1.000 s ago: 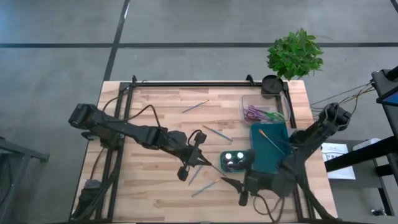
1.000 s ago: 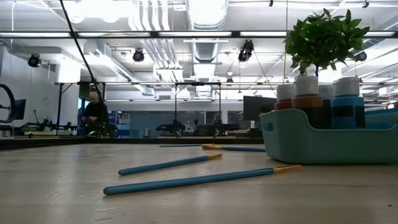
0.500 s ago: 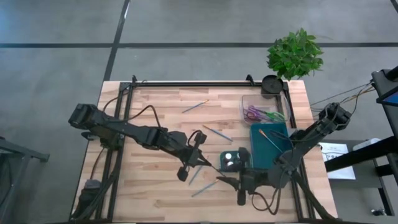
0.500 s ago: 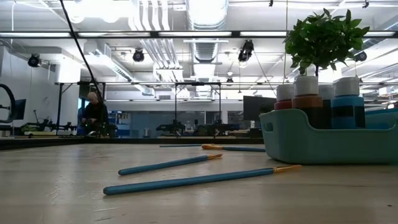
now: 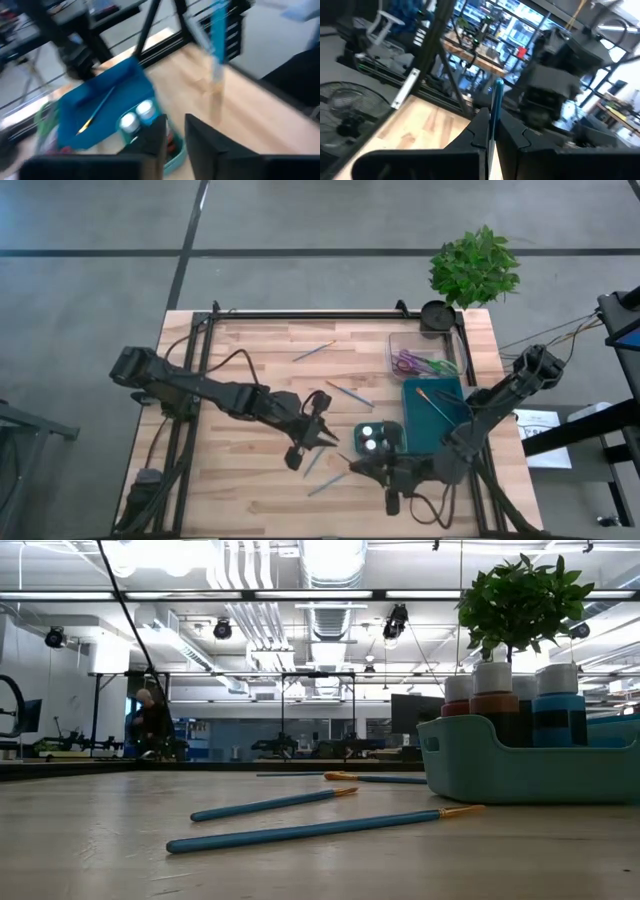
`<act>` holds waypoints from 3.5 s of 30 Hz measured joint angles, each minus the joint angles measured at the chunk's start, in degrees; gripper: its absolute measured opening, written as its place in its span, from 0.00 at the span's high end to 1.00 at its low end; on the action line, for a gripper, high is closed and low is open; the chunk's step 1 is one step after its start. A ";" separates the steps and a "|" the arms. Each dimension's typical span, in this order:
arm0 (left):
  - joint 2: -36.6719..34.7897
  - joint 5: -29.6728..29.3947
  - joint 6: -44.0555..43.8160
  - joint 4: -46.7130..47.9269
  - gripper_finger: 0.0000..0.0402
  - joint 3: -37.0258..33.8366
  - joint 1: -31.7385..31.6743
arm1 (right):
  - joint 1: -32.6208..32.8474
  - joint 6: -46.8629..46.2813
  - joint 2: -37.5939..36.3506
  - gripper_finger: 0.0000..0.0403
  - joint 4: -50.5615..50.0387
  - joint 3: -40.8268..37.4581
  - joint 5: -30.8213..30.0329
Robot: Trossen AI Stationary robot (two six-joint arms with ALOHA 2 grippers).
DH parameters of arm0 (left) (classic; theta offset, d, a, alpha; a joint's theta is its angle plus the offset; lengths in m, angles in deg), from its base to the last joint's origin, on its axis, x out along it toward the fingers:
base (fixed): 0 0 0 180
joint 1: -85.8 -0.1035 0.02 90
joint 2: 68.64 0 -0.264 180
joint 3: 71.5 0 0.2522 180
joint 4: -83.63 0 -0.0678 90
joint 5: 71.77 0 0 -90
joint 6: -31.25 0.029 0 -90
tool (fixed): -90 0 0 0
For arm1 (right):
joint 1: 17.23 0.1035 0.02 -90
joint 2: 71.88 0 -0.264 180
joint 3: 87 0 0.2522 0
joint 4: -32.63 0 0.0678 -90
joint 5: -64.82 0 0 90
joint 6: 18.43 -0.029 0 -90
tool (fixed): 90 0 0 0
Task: Pick & Place Paint Supplies
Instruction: Put the blue paintbrush into the blue bin
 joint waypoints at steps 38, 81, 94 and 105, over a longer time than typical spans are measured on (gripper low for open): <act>-4.54 -13.89 -4.91 20.73 0.50 -0.04 2.05 | 2.53 -95.23 6.95 0.98 -112.03 18.00 12.91; -4.50 -13.34 -10.64 23.39 0.50 -0.07 2.14 | 0.90 -100.36 -9.86 0.63 -101.37 -6.47 17.23; 8.00 -12.97 -34.31 21.93 0.50 0.17 6.81 | 5.90 -102.36 -9.82 0.55 -98.98 0.28 11.76; 21.06 -23.08 -41.59 22.44 0.52 4.95 7.48 | 12.08 -102.71 -9.77 0.55 -98.12 5.02 3.28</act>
